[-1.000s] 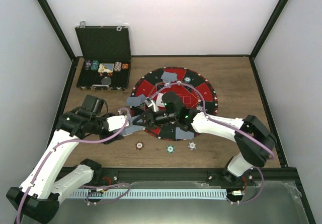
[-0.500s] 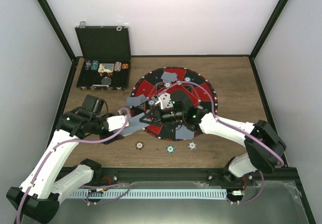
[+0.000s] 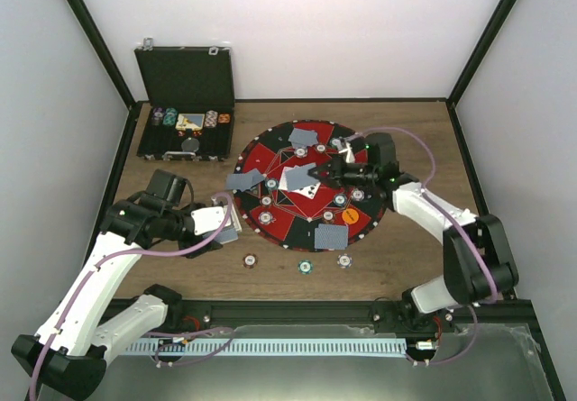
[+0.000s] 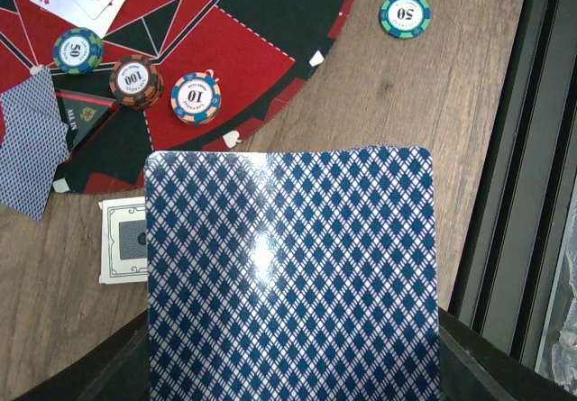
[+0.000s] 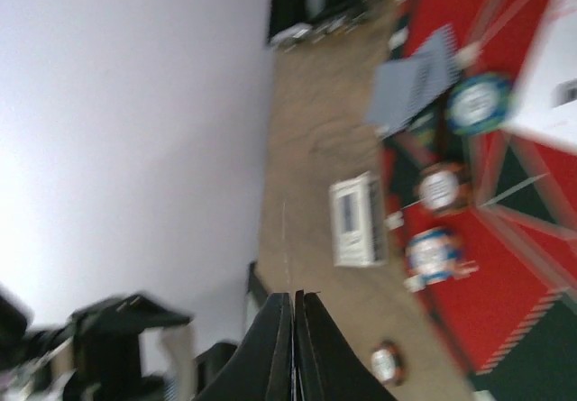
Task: Distribute texas hold em gaming equipment
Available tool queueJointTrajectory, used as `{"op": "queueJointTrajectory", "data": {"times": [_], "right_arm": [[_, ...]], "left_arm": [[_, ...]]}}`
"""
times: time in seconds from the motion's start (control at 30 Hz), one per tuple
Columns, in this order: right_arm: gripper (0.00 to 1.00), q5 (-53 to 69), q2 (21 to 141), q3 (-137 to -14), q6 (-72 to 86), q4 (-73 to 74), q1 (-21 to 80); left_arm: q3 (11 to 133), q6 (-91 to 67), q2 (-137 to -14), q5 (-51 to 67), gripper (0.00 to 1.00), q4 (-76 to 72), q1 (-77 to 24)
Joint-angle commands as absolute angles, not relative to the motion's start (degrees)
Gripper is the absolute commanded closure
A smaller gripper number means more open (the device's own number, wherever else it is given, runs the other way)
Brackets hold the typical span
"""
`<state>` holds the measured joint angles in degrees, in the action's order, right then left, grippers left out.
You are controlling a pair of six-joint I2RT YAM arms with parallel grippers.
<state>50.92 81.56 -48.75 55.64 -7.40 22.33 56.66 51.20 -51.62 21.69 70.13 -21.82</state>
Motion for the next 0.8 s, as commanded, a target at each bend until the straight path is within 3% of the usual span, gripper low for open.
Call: {"op": "queueJointTrajectory", "data": {"times": [0.0,0.23,0.6,0.77], "right_arm": [[0.97,50.9,88.6,-52.9,43.3,3.8,14.9],[0.98,43.6,101.4,-61.2,33.9,10.7,9.5],[0.98,34.0,112.0,-66.6,30.9,12.5,8.0],[0.82,29.2,112.2,-68.9,28.5,16.3,8.0]], "left_arm": [[57.8,51.2,-51.0,22.6,0.88,70.0,-21.6],[58.3,51.1,-50.7,21.6,0.89,71.0,-21.7],[57.6,51.1,-50.4,21.8,0.89,71.2,-21.6],[57.5,51.3,-50.4,21.7,0.89,71.5,-21.7]]}}
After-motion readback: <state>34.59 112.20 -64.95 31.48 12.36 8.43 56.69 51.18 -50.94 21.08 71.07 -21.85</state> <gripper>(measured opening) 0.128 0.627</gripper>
